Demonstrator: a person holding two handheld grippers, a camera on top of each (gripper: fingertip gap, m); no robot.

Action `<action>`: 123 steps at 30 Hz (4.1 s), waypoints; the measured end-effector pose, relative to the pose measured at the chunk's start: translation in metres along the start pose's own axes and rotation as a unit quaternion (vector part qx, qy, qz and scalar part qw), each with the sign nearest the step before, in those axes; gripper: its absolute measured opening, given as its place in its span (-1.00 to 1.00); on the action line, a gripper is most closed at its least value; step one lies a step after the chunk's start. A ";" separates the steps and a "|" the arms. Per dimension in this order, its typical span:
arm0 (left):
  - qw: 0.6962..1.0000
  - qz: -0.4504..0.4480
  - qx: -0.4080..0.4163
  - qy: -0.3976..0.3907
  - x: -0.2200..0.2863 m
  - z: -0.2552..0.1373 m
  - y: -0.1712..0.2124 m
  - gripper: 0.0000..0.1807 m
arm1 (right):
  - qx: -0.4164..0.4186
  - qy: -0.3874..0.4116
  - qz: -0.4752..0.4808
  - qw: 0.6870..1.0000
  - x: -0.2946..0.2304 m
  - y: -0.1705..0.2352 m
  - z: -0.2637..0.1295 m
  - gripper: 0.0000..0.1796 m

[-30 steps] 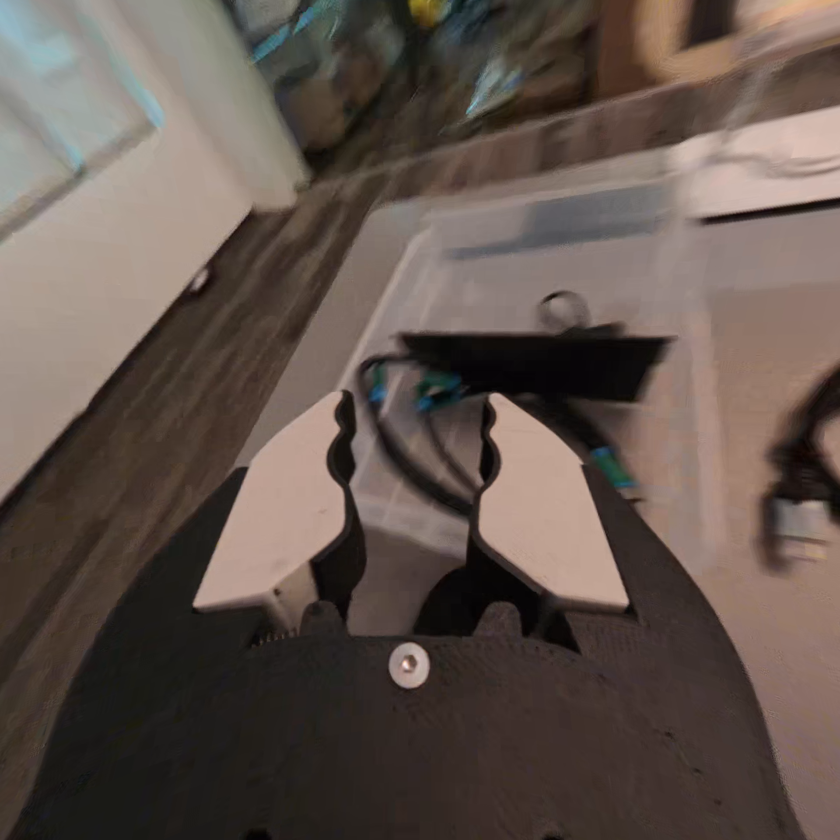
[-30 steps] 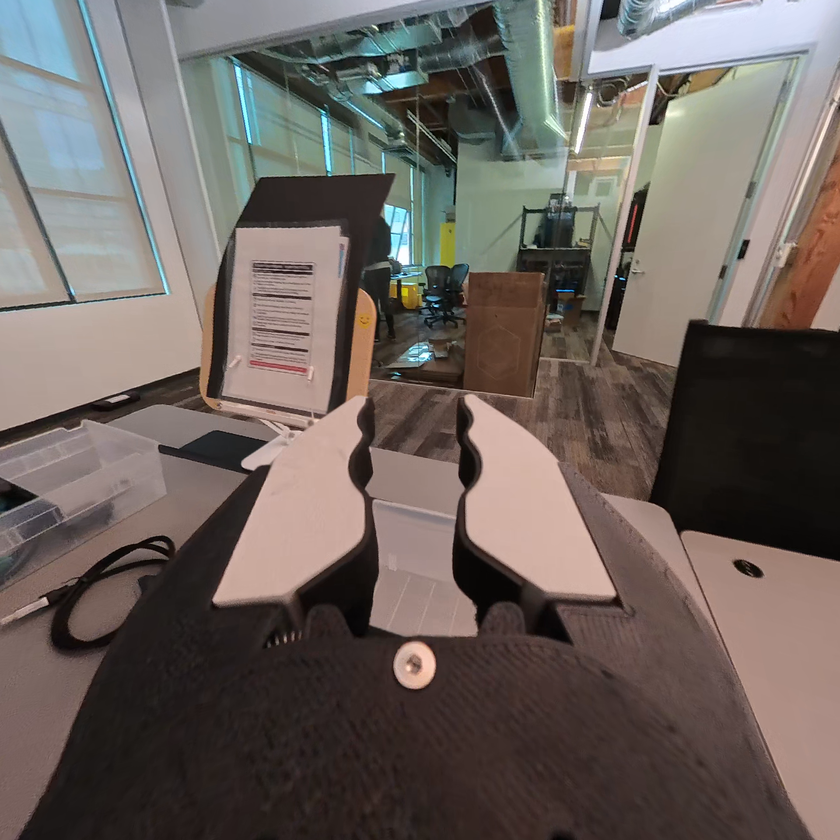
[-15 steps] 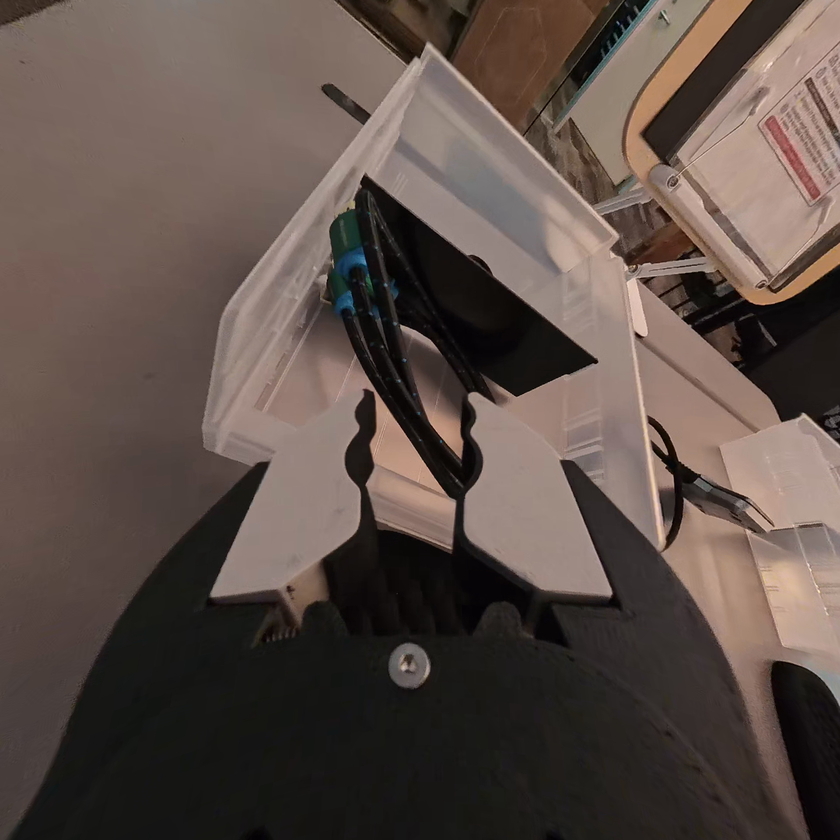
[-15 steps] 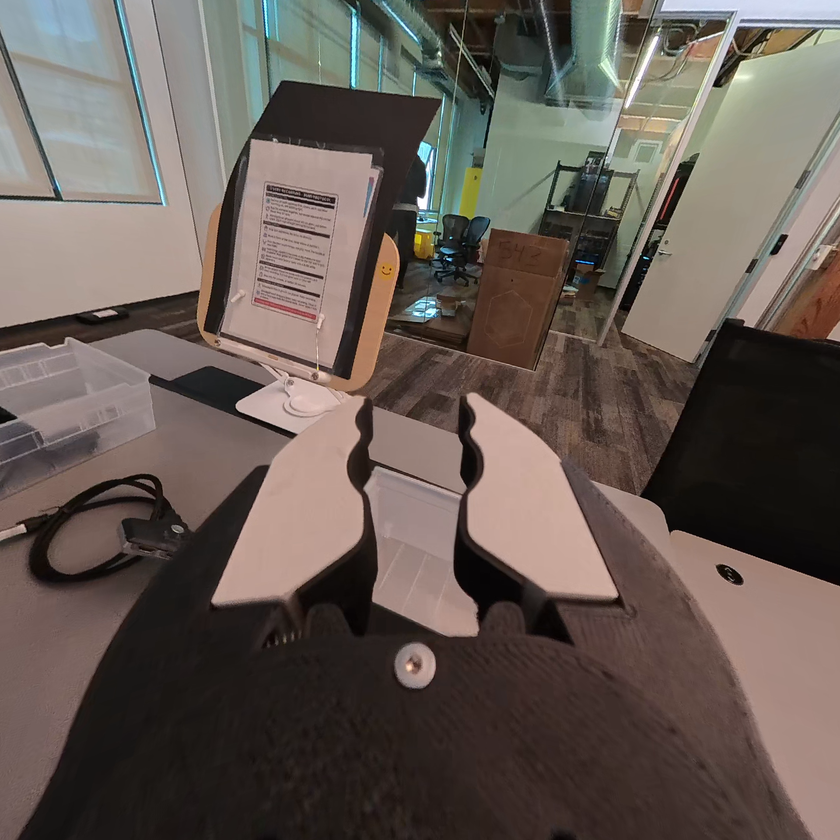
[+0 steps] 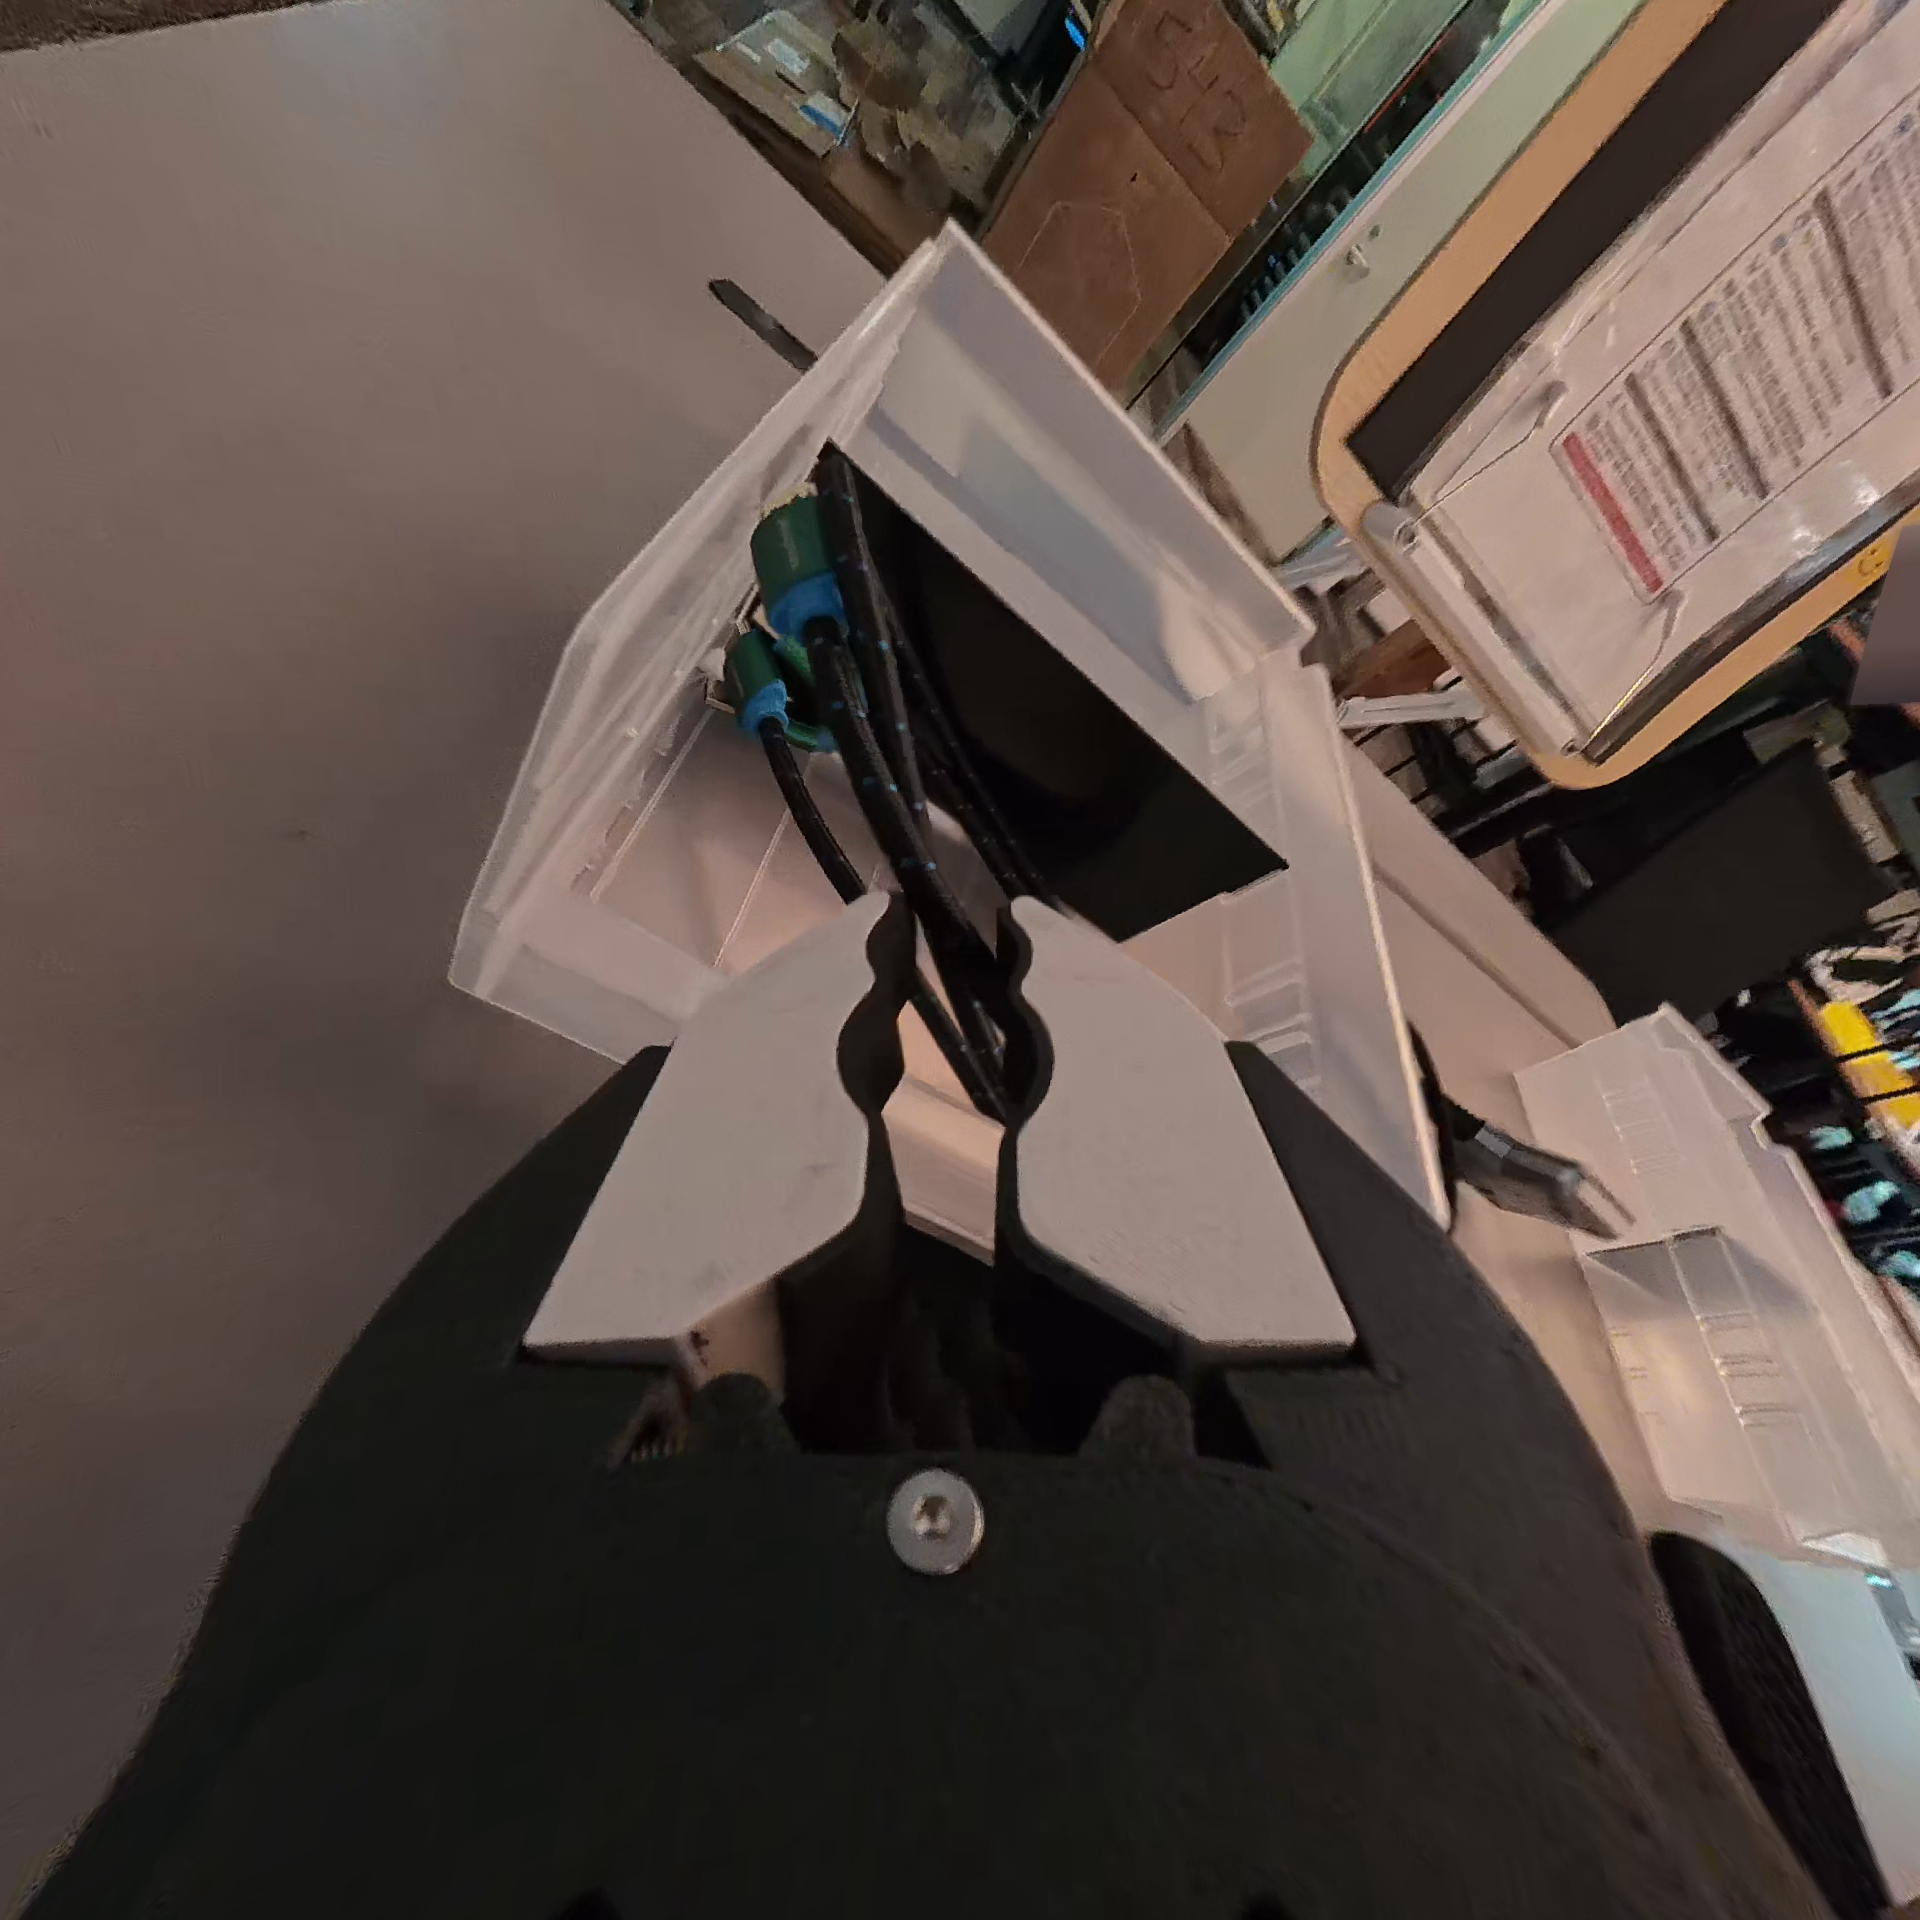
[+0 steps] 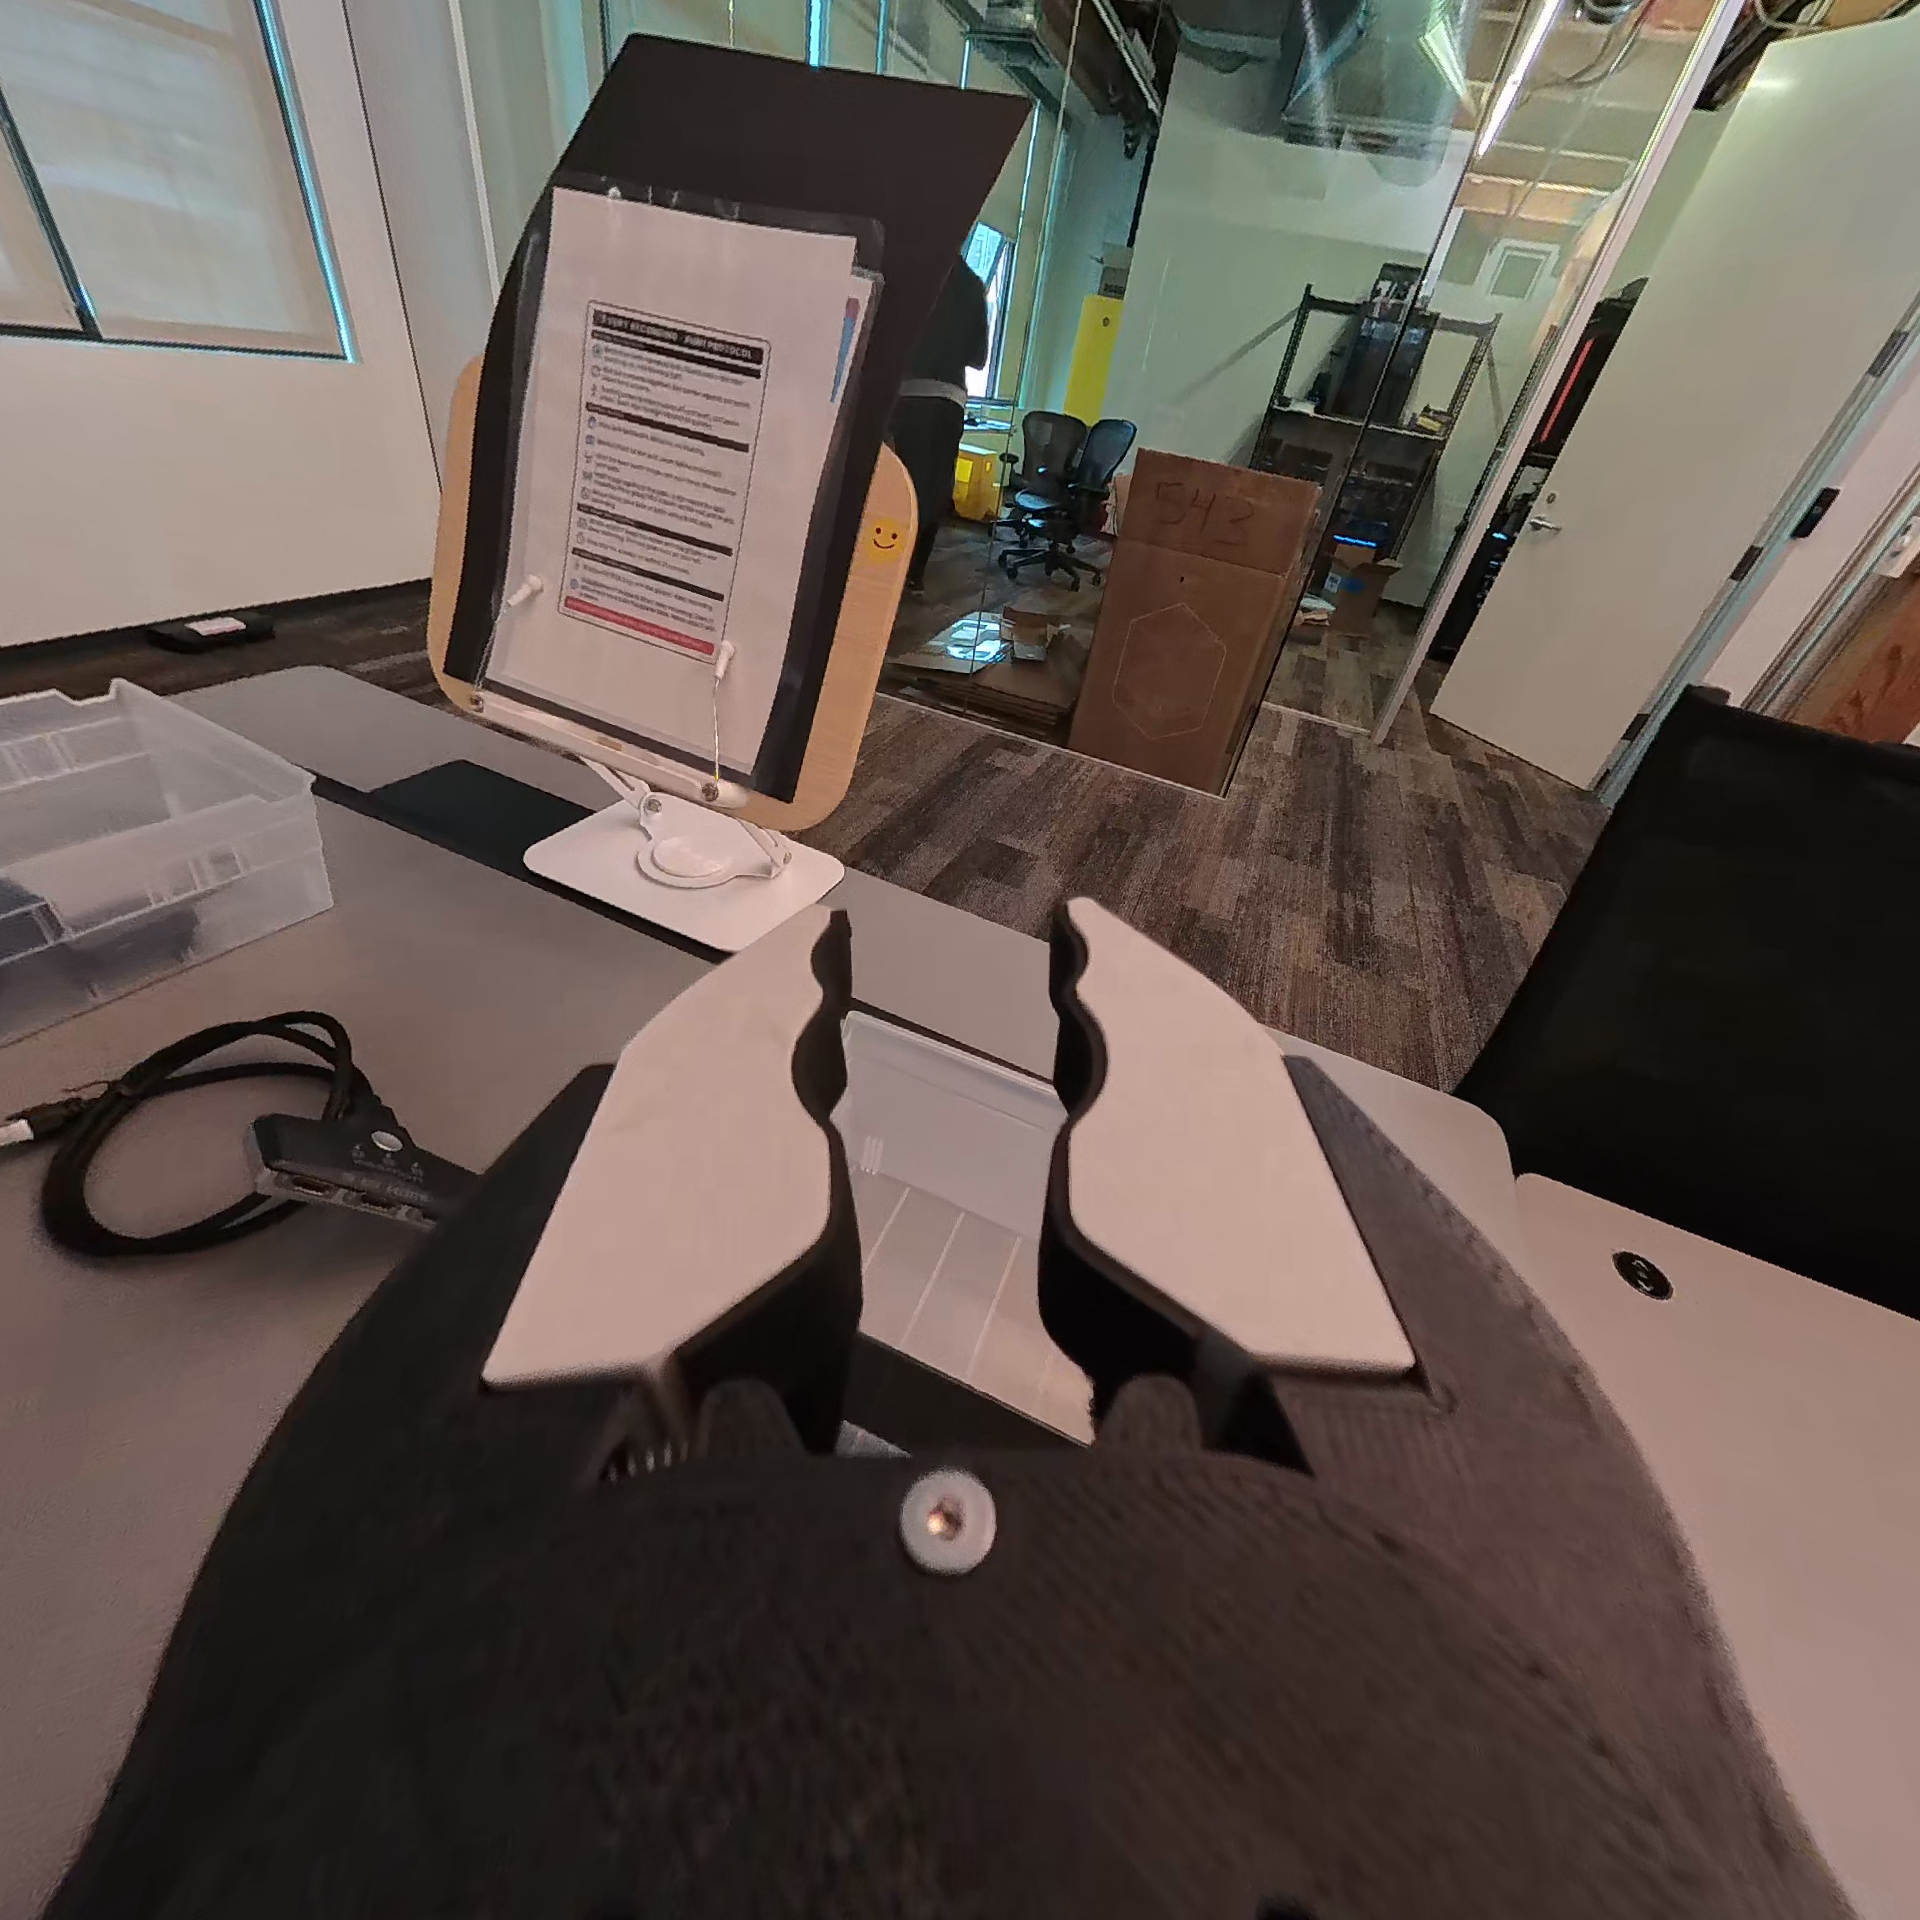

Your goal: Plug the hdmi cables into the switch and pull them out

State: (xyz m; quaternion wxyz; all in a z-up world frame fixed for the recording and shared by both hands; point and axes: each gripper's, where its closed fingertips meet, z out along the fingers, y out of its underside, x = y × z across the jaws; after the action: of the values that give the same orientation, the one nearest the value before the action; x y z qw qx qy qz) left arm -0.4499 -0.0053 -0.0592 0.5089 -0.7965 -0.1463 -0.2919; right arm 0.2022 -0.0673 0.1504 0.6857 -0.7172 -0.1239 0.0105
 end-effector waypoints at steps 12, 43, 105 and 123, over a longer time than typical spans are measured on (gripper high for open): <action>0.997 0.037 -0.005 -0.065 -0.010 -0.015 0.006 -0.86 | -0.024 -0.008 -0.035 0.999 -0.009 0.005 0.006 -0.56; 0.884 0.390 0.199 0.168 0.318 -0.113 -0.056 -0.94 | 0.088 -0.187 -0.144 0.968 -0.154 -0.057 0.025 -0.33; 0.709 0.529 0.223 0.410 0.403 -0.103 0.110 -0.89 | 0.426 -0.658 0.093 0.614 -0.314 -0.086 -0.063 -0.91; 0.671 0.644 0.008 0.368 0.341 -0.074 0.105 -0.88 | 0.258 -0.447 -0.271 0.812 -0.296 -0.005 0.039 -0.67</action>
State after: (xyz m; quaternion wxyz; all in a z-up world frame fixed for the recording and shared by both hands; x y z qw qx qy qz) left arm -0.1495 -0.1392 0.0974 0.5892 -0.5173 0.5997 -0.1598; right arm -0.0929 -0.0860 0.1068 0.6892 -0.3677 -0.5992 0.1754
